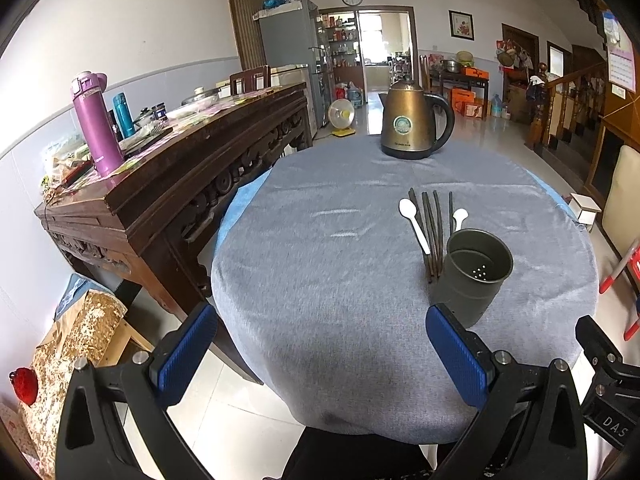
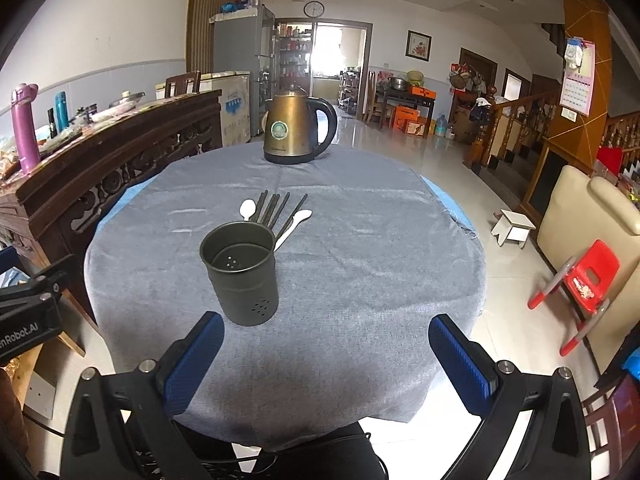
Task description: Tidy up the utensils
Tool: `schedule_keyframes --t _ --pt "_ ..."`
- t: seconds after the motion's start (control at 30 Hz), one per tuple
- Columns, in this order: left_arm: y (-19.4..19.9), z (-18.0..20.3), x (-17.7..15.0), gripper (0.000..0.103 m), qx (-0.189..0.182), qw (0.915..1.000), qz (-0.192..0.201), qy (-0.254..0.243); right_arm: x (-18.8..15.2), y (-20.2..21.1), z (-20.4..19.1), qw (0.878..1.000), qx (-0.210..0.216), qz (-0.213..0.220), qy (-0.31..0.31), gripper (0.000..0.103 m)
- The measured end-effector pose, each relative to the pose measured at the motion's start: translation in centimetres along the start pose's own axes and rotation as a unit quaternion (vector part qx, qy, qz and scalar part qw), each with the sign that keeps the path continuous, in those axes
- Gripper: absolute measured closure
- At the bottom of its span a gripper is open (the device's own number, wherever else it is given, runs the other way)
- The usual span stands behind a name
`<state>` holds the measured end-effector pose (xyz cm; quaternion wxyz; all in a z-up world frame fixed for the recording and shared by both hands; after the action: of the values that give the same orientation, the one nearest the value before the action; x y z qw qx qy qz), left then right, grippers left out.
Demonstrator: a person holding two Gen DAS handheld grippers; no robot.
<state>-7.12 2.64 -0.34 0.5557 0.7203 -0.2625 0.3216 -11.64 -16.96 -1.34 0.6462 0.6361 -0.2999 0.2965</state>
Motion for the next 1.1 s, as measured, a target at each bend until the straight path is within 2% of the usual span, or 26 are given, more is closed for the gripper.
schedule_keyframes --t 0.5,1.1 --pt "-2.0 0.9 0.6 0.0 0.015 0.9996 -0.024 -0.009 0.2 -2.2 1.0 1.0 -0.013 -0.02 0.001 0.0" --pt "-6.4 2.2 1.7 0.0 0.038 0.9974 -0.058 -0.018 0.1 -6.1 3.1 0.998 -0.021 -0.054 -0.019 0.0"
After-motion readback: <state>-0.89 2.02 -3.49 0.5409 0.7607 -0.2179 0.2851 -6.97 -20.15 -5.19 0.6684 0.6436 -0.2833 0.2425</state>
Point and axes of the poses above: each gripper's, at about its wrist camera, not at the fingertips, and y roughly against the way its jaws point, z to its right, x to its top, the point moved 3 cm from there along -y, roughly the way its jaws point, and after that the axes turned 6 degrees about x, right-handed, at the moved point
